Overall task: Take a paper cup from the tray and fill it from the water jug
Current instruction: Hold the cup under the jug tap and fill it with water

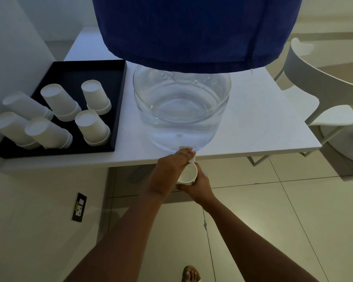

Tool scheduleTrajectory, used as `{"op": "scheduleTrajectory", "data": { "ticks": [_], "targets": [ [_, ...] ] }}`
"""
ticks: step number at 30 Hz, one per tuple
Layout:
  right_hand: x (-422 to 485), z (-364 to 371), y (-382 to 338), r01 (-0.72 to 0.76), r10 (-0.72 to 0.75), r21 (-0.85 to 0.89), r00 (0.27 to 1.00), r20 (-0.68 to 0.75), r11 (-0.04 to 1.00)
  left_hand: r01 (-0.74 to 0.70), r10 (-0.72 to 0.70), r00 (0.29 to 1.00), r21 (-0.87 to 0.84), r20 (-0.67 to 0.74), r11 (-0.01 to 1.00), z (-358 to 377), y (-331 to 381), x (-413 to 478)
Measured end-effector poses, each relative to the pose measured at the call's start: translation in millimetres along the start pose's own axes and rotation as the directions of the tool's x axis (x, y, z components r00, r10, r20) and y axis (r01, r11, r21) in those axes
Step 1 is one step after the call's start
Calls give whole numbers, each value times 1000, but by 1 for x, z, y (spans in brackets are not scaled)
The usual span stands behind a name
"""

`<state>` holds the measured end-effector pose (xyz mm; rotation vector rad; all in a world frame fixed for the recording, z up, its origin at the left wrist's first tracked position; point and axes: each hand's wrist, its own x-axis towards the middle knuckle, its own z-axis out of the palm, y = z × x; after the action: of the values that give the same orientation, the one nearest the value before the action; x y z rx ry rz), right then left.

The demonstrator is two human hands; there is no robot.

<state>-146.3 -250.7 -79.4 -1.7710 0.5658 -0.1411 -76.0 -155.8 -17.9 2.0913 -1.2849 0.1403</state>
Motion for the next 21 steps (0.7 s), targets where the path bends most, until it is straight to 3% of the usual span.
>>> {"op": "scheduleTrajectory", "data": {
  "ticks": [5,9,14,18,21],
  "targets": [
    [-1,1,-2,-2,2,2,1000,-8,1000,-28,25,998,39,64,999,5,-5,-8],
    [-2,2,-4,-2,2,3,1000,-5,1000,23,-21,997,-28,81,999,13,-6,-18],
    [-14,1,0,-23,24,26,999,-41,999,192,-191,981,-208,29,959,23,5,-35],
    [-29,-2,8,-34,38,51,996,-79,998,450,-500,865,-362,-51,816,35,11,-59],
    [-38,-10,10,-50,55,61,995,-89,997,666,-675,723,-405,146,626,48,14,-69]
  ]
}}
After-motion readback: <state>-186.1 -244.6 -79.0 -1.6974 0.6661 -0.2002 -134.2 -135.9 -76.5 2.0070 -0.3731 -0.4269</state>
